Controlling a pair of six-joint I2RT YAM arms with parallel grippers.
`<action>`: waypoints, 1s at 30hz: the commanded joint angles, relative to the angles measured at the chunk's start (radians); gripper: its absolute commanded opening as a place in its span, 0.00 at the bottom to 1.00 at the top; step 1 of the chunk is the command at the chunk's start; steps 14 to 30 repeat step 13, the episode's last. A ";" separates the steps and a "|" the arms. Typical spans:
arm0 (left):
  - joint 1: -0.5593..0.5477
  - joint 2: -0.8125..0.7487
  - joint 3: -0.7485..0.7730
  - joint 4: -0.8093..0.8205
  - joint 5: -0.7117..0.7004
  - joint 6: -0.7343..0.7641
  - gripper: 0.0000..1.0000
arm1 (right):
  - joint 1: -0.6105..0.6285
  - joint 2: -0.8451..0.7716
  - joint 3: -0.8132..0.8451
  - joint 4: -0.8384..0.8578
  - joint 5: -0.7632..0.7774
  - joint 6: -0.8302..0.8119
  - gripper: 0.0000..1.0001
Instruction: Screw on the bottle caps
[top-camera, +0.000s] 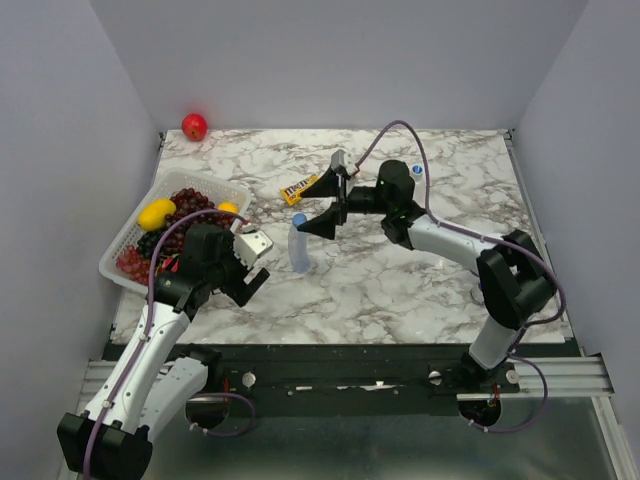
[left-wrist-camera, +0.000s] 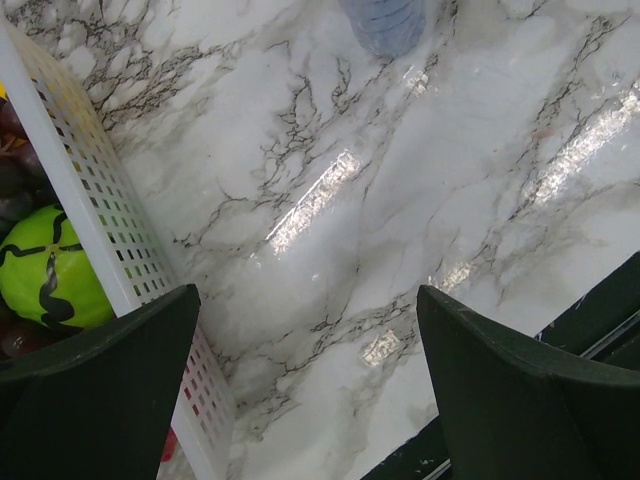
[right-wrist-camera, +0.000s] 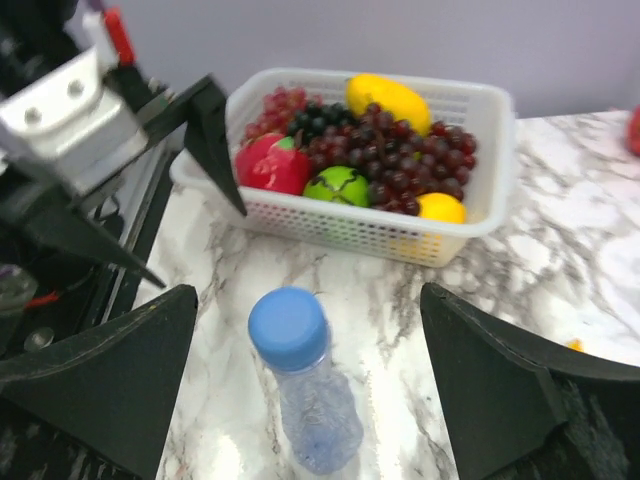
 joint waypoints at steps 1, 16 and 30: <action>0.015 -0.016 0.030 0.067 0.021 -0.015 0.99 | -0.010 -0.177 0.134 -0.374 0.237 -0.066 0.99; 0.052 -0.022 0.018 0.332 -0.002 -0.154 0.99 | -0.010 -0.312 0.375 -0.978 1.042 -0.199 1.00; 0.052 -0.022 0.018 0.332 -0.002 -0.154 0.99 | -0.010 -0.312 0.375 -0.978 1.042 -0.199 1.00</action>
